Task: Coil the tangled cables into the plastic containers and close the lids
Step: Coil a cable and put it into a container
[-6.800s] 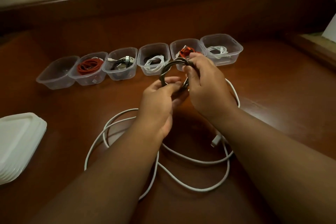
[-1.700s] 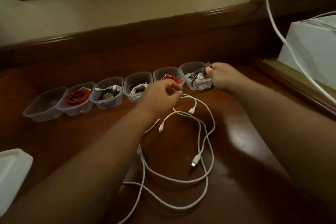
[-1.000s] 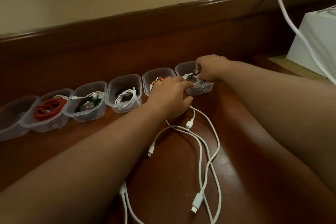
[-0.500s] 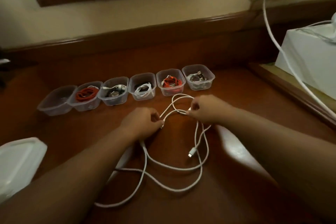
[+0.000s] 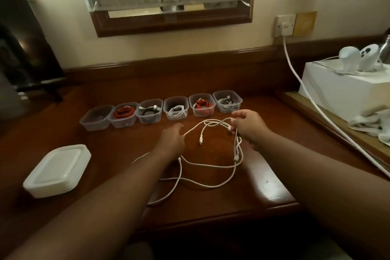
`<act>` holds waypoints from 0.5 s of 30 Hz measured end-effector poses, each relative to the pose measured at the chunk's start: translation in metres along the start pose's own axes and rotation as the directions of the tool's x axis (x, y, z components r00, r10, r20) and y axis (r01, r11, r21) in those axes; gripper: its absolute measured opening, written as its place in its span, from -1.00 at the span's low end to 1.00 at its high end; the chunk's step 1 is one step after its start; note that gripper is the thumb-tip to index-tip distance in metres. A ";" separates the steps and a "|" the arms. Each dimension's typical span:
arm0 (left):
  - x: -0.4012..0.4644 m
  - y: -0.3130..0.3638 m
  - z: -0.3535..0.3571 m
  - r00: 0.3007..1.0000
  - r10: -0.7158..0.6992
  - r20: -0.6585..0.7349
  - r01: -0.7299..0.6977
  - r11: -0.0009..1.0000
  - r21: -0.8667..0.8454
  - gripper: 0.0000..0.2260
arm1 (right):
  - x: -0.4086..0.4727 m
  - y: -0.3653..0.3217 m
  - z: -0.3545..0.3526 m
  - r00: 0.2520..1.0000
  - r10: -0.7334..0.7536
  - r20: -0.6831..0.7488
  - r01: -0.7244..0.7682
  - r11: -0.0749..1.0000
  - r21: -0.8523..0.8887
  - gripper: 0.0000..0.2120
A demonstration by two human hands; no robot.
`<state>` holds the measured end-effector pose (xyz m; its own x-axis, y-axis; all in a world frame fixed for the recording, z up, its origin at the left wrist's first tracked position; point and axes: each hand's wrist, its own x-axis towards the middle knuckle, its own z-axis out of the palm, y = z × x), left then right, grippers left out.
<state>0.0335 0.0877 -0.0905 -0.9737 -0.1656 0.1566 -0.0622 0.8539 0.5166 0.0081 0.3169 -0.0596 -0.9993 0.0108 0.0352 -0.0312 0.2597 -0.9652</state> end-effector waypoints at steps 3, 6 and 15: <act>0.006 0.004 -0.013 0.996 -0.022 -0.089 0.008 0.988 -0.153 -0.59 | -0.007 -0.011 -0.001 0.992 0.122 0.010 -0.122 0.978 0.170 -0.83; 0.013 0.014 -0.032 0.961 0.004 -0.275 -0.084 0.956 -0.280 -0.66 | -0.009 -0.013 -0.002 0.989 0.147 -0.003 -0.144 0.976 0.165 -0.83; 0.020 0.031 -0.073 0.803 0.176 -0.570 -0.318 0.935 -0.159 -0.74 | 0.002 -0.011 -0.017 0.976 -0.203 -0.078 0.179 0.955 -0.238 -0.81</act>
<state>0.0283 0.0749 -0.0095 -0.6674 -0.2642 0.6963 0.2861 0.7722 0.5673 0.0066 0.3310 -0.0447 -0.9675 0.0336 0.2506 -0.2044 0.4798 -0.8532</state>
